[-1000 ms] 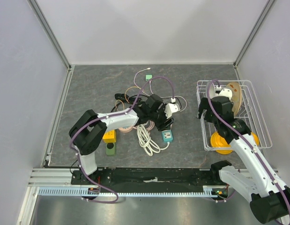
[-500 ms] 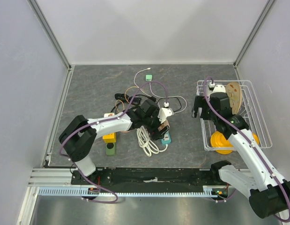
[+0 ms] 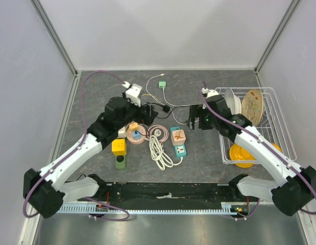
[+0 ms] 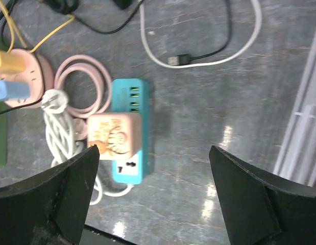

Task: Insert the plug
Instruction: Press the plug into the socket.

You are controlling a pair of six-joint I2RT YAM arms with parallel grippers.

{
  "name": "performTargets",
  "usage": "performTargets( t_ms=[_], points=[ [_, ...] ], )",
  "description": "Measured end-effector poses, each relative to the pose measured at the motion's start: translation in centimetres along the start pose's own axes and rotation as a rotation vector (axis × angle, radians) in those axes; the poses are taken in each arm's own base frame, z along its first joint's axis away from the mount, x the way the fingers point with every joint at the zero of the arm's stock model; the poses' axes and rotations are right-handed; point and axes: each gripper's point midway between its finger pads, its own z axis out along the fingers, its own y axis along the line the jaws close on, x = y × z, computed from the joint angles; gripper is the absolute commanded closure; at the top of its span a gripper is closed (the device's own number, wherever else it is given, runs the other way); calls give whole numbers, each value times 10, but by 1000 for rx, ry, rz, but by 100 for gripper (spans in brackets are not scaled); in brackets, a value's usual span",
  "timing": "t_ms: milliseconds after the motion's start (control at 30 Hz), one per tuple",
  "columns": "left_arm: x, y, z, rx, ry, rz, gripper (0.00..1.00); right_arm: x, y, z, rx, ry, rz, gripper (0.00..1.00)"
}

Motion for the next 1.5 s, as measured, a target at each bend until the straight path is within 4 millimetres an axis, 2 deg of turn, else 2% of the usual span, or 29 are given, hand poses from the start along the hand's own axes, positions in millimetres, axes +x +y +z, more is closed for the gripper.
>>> performTargets(
  t_ms=[100,200,367,467,633,800,1000,1100,1133,1200,1233,1267,1300,1333,1500],
  points=[
    [-19,29,-27,-158,-100,-46,0,8,22,11,-15,46,-10,6],
    [-26,48,-55,-286,-183,-55,0,19,31,23,-6,94,-3,6],
    [-16,77,-90,-459,-254,-46,1,36,43,42,12,185,-12,6],
    [-2,92,-98,-540,-241,-22,1,45,49,49,15,224,-17,6],
    [15,105,-100,-609,-202,21,1,55,54,60,22,271,-25,7],
    [19,111,-100,-639,-175,58,1,74,59,69,34,328,-46,10],
    [15,113,-102,-651,-183,90,2,88,64,74,40,364,-65,27],
    [12,113,-104,-651,-193,98,2,93,65,75,47,373,-77,46],
    [12,113,-104,-651,-195,100,2,93,65,75,53,374,-82,56],
    [12,114,-104,-652,-194,103,2,93,66,76,66,370,-93,66],
    [13,114,-104,-652,-194,104,2,93,67,75,74,366,-102,79],
    [13,114,-104,-652,-193,106,2,93,68,76,80,364,-112,84],
    [13,114,-104,-652,-193,107,2,93,69,76,87,361,-121,94],
    [12,114,-104,-652,-195,108,2,94,70,76,97,358,-133,99],
    [10,114,-104,-652,-201,116,2,95,74,77,152,336,-200,100]
  ],
)
